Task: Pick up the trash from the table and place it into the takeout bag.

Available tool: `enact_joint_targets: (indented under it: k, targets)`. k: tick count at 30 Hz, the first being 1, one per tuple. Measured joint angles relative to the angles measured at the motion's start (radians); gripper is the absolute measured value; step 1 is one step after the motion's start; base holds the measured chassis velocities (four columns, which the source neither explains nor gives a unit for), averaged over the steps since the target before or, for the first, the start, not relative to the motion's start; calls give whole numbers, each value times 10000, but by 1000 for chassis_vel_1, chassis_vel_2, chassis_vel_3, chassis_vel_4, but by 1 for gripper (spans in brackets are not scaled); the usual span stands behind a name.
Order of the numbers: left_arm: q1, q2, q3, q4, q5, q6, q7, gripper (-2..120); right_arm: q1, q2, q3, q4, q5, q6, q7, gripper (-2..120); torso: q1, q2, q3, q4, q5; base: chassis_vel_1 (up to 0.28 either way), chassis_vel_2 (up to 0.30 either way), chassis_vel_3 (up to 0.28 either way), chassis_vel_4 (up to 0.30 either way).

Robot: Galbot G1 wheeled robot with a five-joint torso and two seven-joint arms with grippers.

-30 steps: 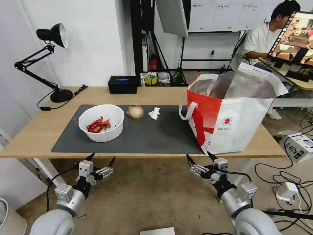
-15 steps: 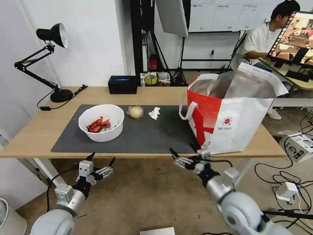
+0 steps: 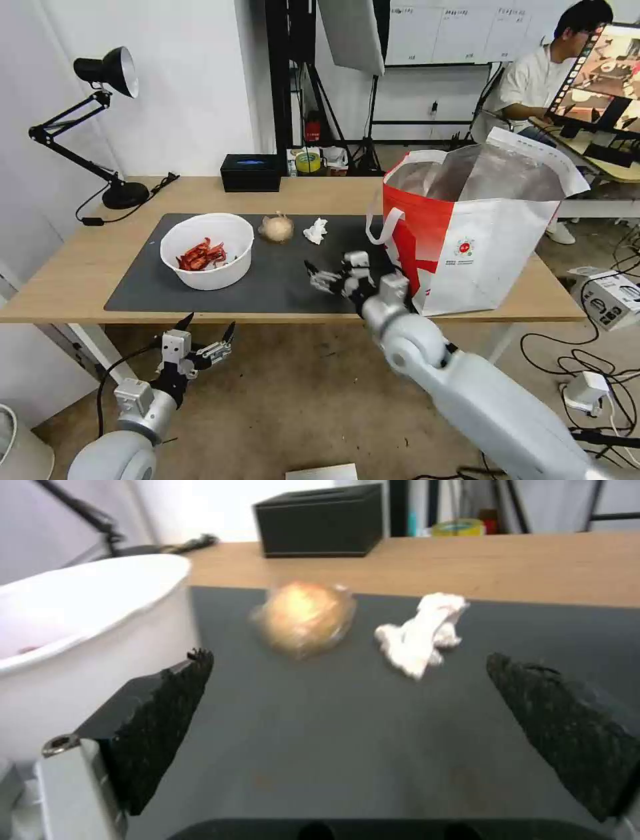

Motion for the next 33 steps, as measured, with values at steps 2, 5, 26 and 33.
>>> enact_joint_targets:
  k: [2, 5, 26, 33]
  targets:
    - [3, -18, 0, 12, 7, 0, 1, 100, 255, 247, -123, -266, 0, -127, 295, 100, 0, 0, 0, 0, 0, 0, 0, 0, 0]
    - [12, -73, 14, 50, 67, -12, 5, 100, 891, 931, -419, -1117, -5, -355, 904, 100, 0, 0, 0, 0, -1, 0, 0, 0, 0]
    - [253, -279, 84, 131, 404, -226, 192, 100, 2664, 4119, 418, -6158, -916, -553, 2097, 100, 0, 0, -1, -2, 2, 0, 0, 0, 0]
    - [349, -376, 155, 98, 542, -275, 193, 100, 2991, 4382, 445, -6908, -1120, -569, 2051, 100, -1, 0, -1, -2, 3, 0, 0, 0, 0]
